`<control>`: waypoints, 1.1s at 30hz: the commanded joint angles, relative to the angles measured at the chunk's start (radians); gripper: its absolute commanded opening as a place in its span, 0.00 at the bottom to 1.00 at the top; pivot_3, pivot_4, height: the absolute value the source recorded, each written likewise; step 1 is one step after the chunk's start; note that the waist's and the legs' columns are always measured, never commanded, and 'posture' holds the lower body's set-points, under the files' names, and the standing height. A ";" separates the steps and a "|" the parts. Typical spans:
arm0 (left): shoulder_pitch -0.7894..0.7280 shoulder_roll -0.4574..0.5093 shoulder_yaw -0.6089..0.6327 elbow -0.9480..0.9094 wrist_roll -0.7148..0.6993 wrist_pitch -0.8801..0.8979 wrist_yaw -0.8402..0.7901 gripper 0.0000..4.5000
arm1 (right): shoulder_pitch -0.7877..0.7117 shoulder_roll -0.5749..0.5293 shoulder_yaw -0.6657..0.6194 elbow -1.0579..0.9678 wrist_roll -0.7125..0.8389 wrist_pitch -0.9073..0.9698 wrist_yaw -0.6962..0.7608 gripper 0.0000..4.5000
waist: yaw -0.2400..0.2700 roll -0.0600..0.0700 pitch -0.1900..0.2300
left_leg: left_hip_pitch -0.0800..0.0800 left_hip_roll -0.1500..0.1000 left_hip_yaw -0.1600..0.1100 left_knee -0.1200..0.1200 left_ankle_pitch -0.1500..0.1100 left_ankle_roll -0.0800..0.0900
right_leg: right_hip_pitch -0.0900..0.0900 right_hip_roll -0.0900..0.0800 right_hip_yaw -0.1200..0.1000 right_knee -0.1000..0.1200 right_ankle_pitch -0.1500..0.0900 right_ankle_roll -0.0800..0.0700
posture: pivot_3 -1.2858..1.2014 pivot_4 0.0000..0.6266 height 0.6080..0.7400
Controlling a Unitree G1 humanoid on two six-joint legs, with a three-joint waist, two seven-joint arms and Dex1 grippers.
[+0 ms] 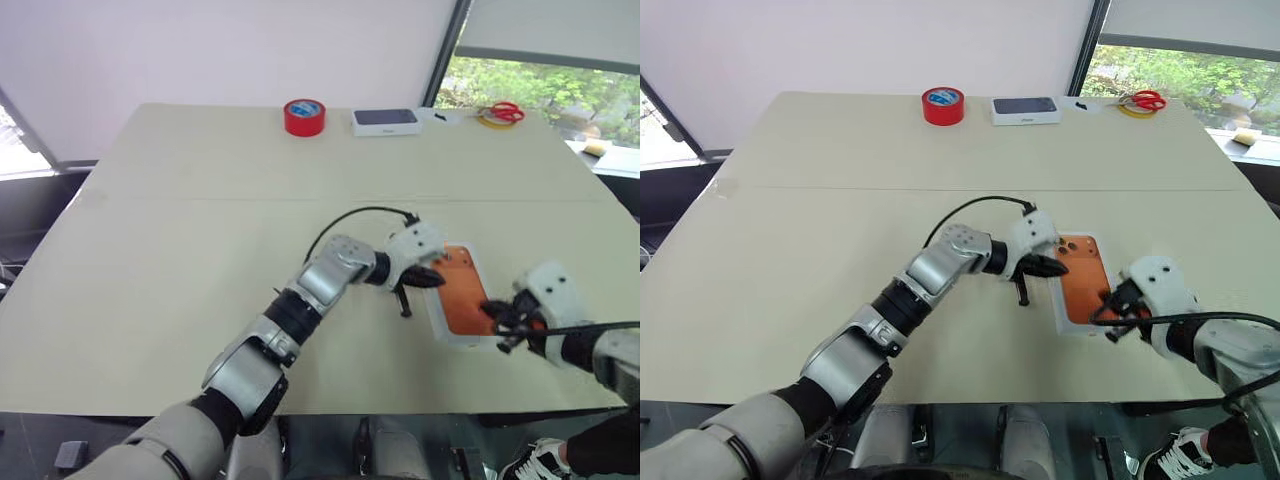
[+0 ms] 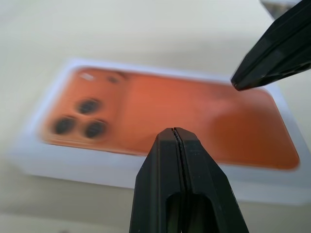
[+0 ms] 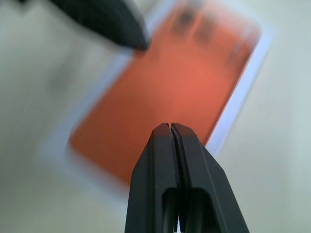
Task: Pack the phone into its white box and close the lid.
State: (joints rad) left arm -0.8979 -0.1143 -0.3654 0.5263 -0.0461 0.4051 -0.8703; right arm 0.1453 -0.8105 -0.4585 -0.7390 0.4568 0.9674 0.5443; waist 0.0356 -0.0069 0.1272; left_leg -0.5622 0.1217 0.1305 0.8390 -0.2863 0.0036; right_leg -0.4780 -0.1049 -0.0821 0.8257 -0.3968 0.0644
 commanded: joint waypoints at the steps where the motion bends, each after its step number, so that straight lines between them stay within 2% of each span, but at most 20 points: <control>1: -0.015 0.037 0.130 -0.077 -0.056 -0.028 0.070 0.00 | -0.108 0.047 -0.016 0.030 -0.049 -0.096 -0.092 0.01 | 0.000 0.000 0.000 | 0.000 0.000 0.000 0.000 0.000 0.000 | 0.000 0.000 0.000 0.000 0.000 0.000 | 0.52 0.24 0.22; 7: 0.049 0.146 0.281 -0.182 -0.069 0.001 0.233 0.00 | -0.295 0.179 0.018 0.084 0.002 -0.098 -0.175 0.01 | 0.005 0.001 0.000 | 0.000 0.000 0.000 0.000 0.000 0.000 | 0.000 0.001 0.000 0.001 0.000 0.000 | 0.52 0.24 0.22; 10: 0.126 0.242 0.347 -0.269 -0.040 0.042 0.332 0.00 | -0.358 0.260 0.140 0.103 -0.053 -0.107 -0.260 0.01 | -0.003 0.000 0.000 | 0.000 0.000 0.001 0.000 0.000 -0.001 | 0.001 0.001 0.000 0.001 0.001 0.002 | 0.52 0.24 0.22; 12: 0.153 0.263 0.371 -0.317 -0.051 0.076 0.376 0.00 | -0.374 0.302 0.183 0.103 -0.065 -0.104 -0.291 0.01 | -0.005 0.000 0.000 | 0.000 0.000 0.001 0.000 0.001 -0.002 | 0.000 0.001 0.000 0.003 0.002 0.003 | 0.52 0.24 0.22; 21: 0.229 0.285 0.436 -0.407 -0.049 0.136 0.558 0.00 | -0.411 0.433 0.265 0.137 -0.092 -0.117 -0.379 0.01 | 0.002 0.000 0.000 | -0.001 -0.001 0.001 0.001 0.002 -0.004 | 0.000 0.000 -0.001 0.004 0.002 0.003 | 0.52 0.24 0.22; 33: 0.254 0.284 0.394 -0.438 -0.054 0.172 0.578 0.00 | -0.425 0.467 0.268 0.167 -0.095 -0.135 -0.393 0.01 | 0.001 0.000 0.000 | -0.001 0.000 0.001 0.000 0.002 -0.004 | -0.001 0.001 -0.001 0.005 0.002 0.003 | 0.52 0.24 0.22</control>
State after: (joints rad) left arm -0.6413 0.1706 0.0364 0.1348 -0.0933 0.5778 -0.2959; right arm -0.2577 -0.3453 -0.1825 -0.5600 0.3655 0.8633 0.1547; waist 0.0366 -0.0068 0.1269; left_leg -0.5628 0.1213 0.1319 0.8392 -0.2840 -0.0004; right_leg -0.4791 -0.1044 -0.0829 0.8306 -0.3951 0.0679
